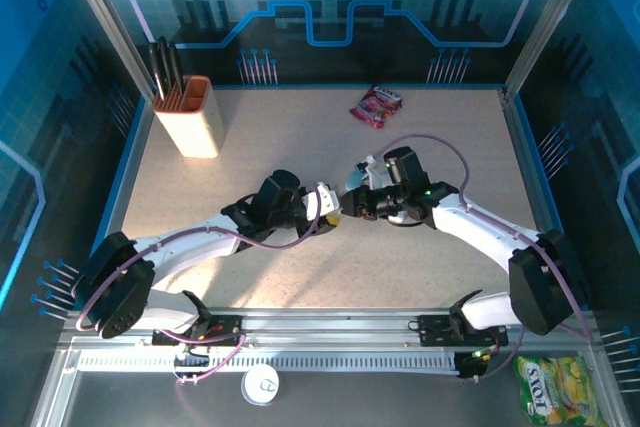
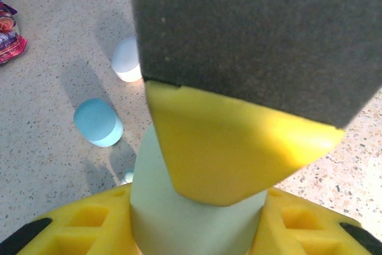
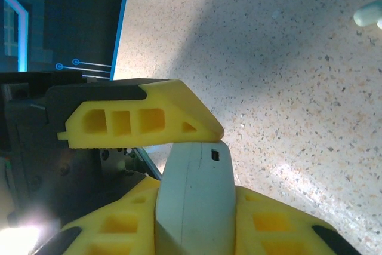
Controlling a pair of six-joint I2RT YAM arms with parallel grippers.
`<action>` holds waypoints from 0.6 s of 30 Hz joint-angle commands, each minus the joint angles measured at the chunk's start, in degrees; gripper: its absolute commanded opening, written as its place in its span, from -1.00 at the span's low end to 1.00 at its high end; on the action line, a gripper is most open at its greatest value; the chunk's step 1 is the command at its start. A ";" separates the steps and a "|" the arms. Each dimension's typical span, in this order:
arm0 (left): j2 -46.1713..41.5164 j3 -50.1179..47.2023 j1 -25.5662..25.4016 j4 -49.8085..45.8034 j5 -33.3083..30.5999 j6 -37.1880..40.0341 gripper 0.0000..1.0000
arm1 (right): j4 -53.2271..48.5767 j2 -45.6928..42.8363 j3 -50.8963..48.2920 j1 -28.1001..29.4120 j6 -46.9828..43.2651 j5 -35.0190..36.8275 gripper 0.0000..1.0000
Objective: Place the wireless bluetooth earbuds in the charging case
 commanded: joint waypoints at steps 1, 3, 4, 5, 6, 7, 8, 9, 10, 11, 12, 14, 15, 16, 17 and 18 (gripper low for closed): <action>-0.69 -1.34 -0.61 3.40 -0.40 -1.83 -0.10 | 1.85 -1.93 -0.57 -0.63 1.24 -0.18 -0.59; -1.26 -2.33 -0.57 5.42 -1.12 -3.05 -0.01 | 2.58 -3.18 -1.19 -1.34 2.05 -0.77 -0.60; -1.66 -3.11 -0.48 6.87 -1.32 -3.66 0.04 | 3.11 -3.79 -1.54 -1.86 2.65 -1.32 -0.62; -2.15 -4.02 -0.50 8.51 -1.33 -4.25 0.08 | 3.74 -4.43 -1.93 -2.35 3.30 -1.76 -0.63; -2.77 -5.11 -0.47 10.59 -1.21 -4.81 0.16 | 4.61 -5.25 -2.53 -2.99 4.12 -2.41 -0.64; -3.44 -6.39 -0.50 12.55 -1.09 -5.71 0.37 | 5.78 -6.04 -3.20 -3.66 5.12 -3.32 -0.65; -4.00 -7.67 -0.43 15.01 -1.07 -6.82 0.51 | 6.90 -6.80 -3.79 -4.27 6.24 -4.41 -0.66; -4.75 -9.22 0.03 18.55 -0.59 -8.89 0.66 | 8.63 -7.64 -4.61 -5.00 7.41 -5.83 -0.67; -5.45 -11.11 1.29 22.98 1.44 -12.67 0.71 | 10.55 -8.39 -5.43 -5.63 8.72 -7.15 -0.68; -5.85 -12.78 2.75 26.89 4.23 -15.70 0.75 | 12.07 -9.17 -6.12 -6.11 10.16 -8.34 -0.68; -6.14 -14.50 4.09 32.07 6.34 -19.10 0.76 | 13.84 -10.11 -6.85 -6.75 12.00 -9.74 -0.69; -6.24 -16.98 5.30 38.90 7.65 -22.66 0.80 | 16.49 -11.29 -7.88 -7.52 15.30 -11.74 -0.69; -6.25 -17.58 5.46 40.94 7.96 -23.73 0.80 | 18.26 -11.78 -8.53 -7.94 17.50 -12.62 -0.70; -6.17 -17.81 5.50 42.26 8.39 -24.50 0.80 | 20.88 -12.32 -9.39 -8.31 20.11 -13.45 -0.71; -6.02 -17.84 5.48 43.26 9.12 -25.02 0.81 | 23.27 -12.50 -10.05 -8.64 22.99 -14.21 -0.72; -5.82 -18.05 5.54 44.90 9.92 -25.83 0.81 | 26.56 -12.62 -10.75 -9.00 26.40 -15.11 -0.72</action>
